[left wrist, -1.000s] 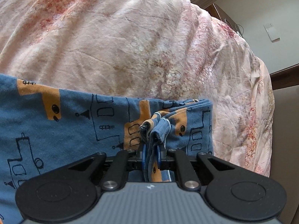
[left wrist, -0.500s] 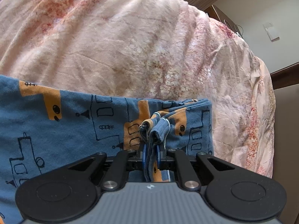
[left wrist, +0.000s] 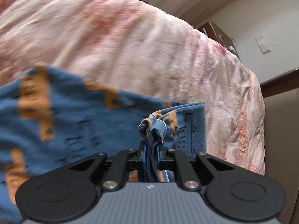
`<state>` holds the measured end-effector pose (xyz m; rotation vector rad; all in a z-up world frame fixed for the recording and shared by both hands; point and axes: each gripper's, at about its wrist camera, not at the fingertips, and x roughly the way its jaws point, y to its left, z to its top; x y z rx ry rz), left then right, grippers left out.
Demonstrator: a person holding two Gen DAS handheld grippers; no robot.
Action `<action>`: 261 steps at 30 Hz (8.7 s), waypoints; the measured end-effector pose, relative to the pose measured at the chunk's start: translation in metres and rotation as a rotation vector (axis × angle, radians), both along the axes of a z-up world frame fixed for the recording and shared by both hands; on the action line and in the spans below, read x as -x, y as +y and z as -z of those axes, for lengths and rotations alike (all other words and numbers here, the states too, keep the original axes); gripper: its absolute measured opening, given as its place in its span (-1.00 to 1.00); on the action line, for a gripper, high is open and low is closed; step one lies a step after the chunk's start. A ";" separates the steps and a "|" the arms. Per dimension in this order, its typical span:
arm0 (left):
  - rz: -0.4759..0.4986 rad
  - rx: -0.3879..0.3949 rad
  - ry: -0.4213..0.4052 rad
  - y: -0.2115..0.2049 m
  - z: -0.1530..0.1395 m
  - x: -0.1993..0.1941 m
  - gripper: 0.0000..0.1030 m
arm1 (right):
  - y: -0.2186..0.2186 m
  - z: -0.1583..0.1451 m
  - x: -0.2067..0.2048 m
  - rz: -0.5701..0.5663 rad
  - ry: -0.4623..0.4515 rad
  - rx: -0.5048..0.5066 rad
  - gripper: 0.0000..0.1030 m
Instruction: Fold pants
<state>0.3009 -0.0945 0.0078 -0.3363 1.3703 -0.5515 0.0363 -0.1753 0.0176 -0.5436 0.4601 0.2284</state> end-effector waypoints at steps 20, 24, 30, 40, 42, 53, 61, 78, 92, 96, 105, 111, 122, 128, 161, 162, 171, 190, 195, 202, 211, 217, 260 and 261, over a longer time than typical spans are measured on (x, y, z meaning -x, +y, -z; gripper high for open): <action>-0.044 -0.011 -0.020 0.075 0.026 0.012 -0.72 | 0.054 0.010 -0.010 -0.161 0.083 -0.099 -0.84; -0.030 -0.013 -0.047 0.070 0.019 0.013 -0.41 | 0.038 0.005 -0.014 -0.091 0.095 -0.180 -0.69; -0.005 -0.103 -0.116 0.068 0.012 0.017 0.25 | 0.027 0.004 -0.014 -0.103 0.163 -0.276 -0.11; -0.087 -0.170 -0.502 0.073 0.013 0.072 0.83 | -0.041 -0.006 -0.060 0.174 -0.012 -0.101 0.91; -0.080 -0.245 -0.556 0.057 0.021 0.078 0.84 | -0.044 0.000 -0.085 0.139 -0.033 -0.094 0.91; -0.087 -0.121 -0.505 0.071 0.026 0.082 0.95 | -0.091 0.013 -0.109 0.399 -0.033 0.020 0.98; -0.056 0.030 -0.416 0.081 0.032 0.096 0.89 | -0.090 0.011 -0.064 0.381 0.116 -0.272 0.99; -0.071 -0.044 -0.381 0.063 0.033 0.070 -0.73 | -0.073 0.028 -0.070 0.293 0.086 -0.289 0.98; -0.014 -0.301 -0.407 0.055 -0.001 0.069 -0.82 | -0.068 0.016 -0.062 0.262 0.055 -0.307 0.99; -0.054 -0.294 -0.378 0.063 0.028 0.063 -0.64 | -0.055 0.039 -0.069 0.257 0.124 -0.169 0.98; -0.063 -0.416 -0.526 0.057 0.008 0.094 0.88 | -0.073 0.014 -0.086 0.291 -0.071 -0.109 0.99; 0.042 -0.507 -0.579 0.047 0.037 0.131 0.98 | -0.065 0.042 -0.151 0.234 -0.047 -0.016 0.98; -0.048 -0.477 -0.524 0.063 0.031 0.128 0.99 | -0.086 0.003 -0.086 0.119 0.139 -0.185 0.99; -0.132 -0.421 -0.520 0.072 0.020 0.137 0.99 | -0.068 0.034 -0.081 0.049 0.203 -0.064 0.99; -0.717 -0.082 -0.577 0.268 0.059 0.159 1.00 | 0.191 0.026 -0.277 -0.689 0.318 -0.032 0.98; -0.723 -0.064 -0.570 0.271 0.058 0.159 1.00 | 0.192 0.030 -0.283 -0.708 0.328 -0.031 0.98; -0.817 0.033 -0.507 0.286 0.059 0.148 0.60 | 0.175 0.031 -0.295 -0.679 0.369 -0.144 0.98; -0.929 -0.107 -0.462 0.272 0.046 0.141 -0.59 | 0.016 -0.013 -0.257 -0.095 0.077 -0.192 0.99; -0.921 -0.156 -0.503 0.262 0.033 0.144 -0.61 | 0.040 0.031 -0.265 -0.143 0.221 -0.100 0.98; -0.767 -0.206 -0.736 0.205 -0.029 0.151 -0.62 | -0.011 -0.026 -0.191 -0.028 0.011 -0.333 0.99; -0.205 -0.201 -0.859 0.038 -0.071 0.147 -0.58 | -0.128 -0.059 -0.087 0.347 0.036 -0.702 0.99; 0.061 -0.186 -0.811 -0.044 -0.029 0.135 0.05 | -0.176 -0.045 -0.067 0.509 -0.012 -0.834 0.99; 0.321 -0.393 -0.866 -0.040 0.027 0.176 0.11 | -0.112 0.005 -0.106 0.124 0.180 -0.643 0.69; 0.334 -0.397 -0.866 -0.040 0.028 0.175 0.09 | -0.108 0.006 -0.108 0.104 0.181 -0.652 0.63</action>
